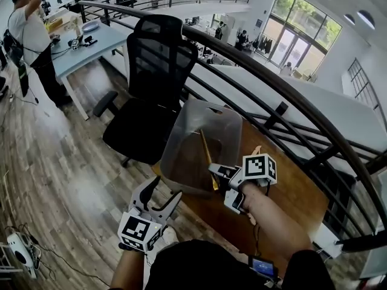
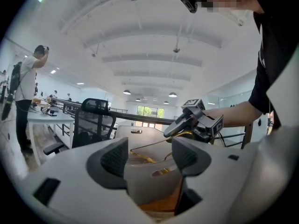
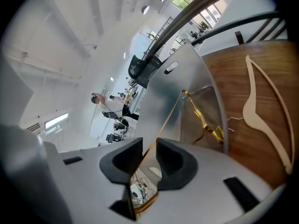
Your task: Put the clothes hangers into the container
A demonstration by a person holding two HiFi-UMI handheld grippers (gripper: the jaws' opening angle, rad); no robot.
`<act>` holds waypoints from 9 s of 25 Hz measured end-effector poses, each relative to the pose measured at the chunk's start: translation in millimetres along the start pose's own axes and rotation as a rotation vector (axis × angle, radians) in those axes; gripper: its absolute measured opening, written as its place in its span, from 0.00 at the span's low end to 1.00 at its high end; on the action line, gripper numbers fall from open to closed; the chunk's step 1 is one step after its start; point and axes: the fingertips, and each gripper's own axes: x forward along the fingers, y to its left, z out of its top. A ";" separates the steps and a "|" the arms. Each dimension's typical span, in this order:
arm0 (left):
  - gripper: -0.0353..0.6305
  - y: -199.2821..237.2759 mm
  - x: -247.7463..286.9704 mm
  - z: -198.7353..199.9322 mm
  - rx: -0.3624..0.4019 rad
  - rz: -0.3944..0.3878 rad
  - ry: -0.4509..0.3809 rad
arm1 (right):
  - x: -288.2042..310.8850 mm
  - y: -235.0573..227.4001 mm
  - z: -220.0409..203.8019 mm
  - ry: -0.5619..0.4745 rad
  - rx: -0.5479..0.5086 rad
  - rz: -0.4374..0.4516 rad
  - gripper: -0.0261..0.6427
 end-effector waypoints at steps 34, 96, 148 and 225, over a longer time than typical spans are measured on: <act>0.43 -50.5 32.8 37.0 0.069 0.030 -0.039 | -145.0 8.9 26.6 -0.440 -0.754 0.101 0.11; 0.09 -103.2 -21.5 -23.2 -0.003 0.130 0.045 | -81.2 -325.9 -67.3 0.082 -0.897 -0.646 0.29; 0.36 -244.6 0.2 -312.9 -0.596 -0.061 0.563 | -152.1 -288.6 -294.0 0.174 -0.908 -0.505 0.17; 0.48 -193.8 -14.8 -40.5 -0.284 -0.477 0.084 | -206.1 -122.3 -167.6 -0.201 -1.095 -0.570 0.14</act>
